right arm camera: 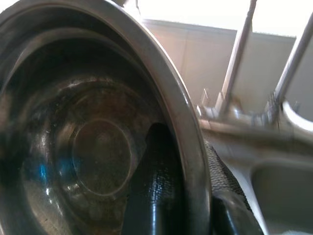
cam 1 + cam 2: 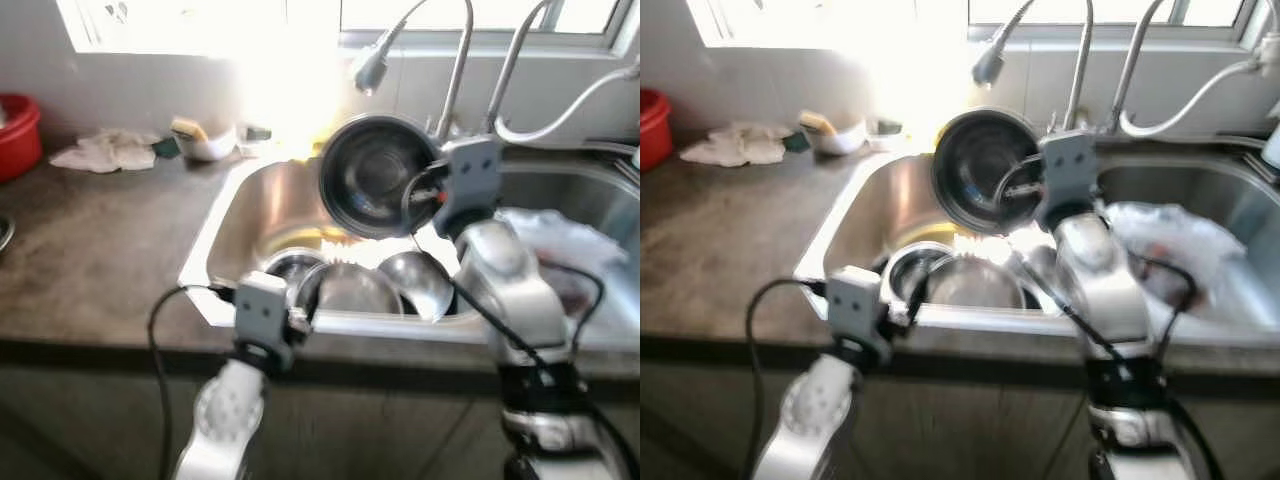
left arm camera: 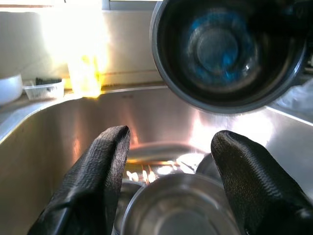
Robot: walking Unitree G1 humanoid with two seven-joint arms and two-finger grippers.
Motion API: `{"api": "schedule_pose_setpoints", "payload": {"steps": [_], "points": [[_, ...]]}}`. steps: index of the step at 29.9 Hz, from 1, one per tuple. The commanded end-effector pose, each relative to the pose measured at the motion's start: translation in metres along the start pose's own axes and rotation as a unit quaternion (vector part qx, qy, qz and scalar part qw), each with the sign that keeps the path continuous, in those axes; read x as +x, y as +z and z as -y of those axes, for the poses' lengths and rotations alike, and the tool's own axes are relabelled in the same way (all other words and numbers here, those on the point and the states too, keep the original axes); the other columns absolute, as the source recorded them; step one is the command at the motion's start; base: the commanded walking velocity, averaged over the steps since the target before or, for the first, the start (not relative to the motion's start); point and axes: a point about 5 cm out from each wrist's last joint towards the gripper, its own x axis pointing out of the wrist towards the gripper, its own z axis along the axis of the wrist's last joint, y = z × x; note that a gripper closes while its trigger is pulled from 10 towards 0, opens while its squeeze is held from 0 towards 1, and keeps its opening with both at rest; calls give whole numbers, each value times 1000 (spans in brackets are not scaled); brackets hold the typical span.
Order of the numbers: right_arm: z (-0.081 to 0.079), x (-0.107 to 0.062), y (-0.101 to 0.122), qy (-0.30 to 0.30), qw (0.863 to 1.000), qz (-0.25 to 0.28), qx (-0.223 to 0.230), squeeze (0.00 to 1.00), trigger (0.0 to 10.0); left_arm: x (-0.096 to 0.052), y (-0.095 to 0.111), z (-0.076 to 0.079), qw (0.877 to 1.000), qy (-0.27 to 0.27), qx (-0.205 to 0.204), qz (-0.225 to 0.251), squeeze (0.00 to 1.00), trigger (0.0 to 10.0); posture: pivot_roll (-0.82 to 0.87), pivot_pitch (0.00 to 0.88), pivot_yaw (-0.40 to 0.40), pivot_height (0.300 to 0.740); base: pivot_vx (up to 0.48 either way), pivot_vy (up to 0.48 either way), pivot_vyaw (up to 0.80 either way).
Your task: Kitchen organization
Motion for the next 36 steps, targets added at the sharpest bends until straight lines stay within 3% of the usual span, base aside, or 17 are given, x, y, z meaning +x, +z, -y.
{"api": "schedule_pose_setpoints", "payload": {"steps": [1,3,9,16,24,35,36], "points": [[-9,4,4,31,999,-11,10,0,10000,-2,1,-5,1000,10,7,-3,0,10000,44,58,-43,740,0,0,0],[-5,9,-3,59,996,-69,12,0,10000,-3,-1,-4,1000,8,9,-8,0,10000,44,57,-44,740,0,0,0],[3,16,-17,79,988,-134,12,0,10000,-5,-2,-2,1000,4,6,-16,0,10000,47,61,-47,740,0,0,0],[17,24,-41,47,976,-210,34,0,10000,-8,-2,-1,1000,3,6,-19,0,10000,57,71,-53,740,0,0,0],[25,29,-70,22,956,-273,101,0,10000,-13,-2,1,1000,1,4,-26,0,10000,72,85,-59,740,0,0,0],[30,23,-99,-5,939,-321,123,0,10000,-18,-1,6,999,-5,0,-34,0,10000,83,105,-58,740,0,0,0],[31,24,-99,-9,939,-320,124,549,10000,-18,-1,6,999,-6,0,-34,0,10000,82,109,-56,740,0,0,0]]}}
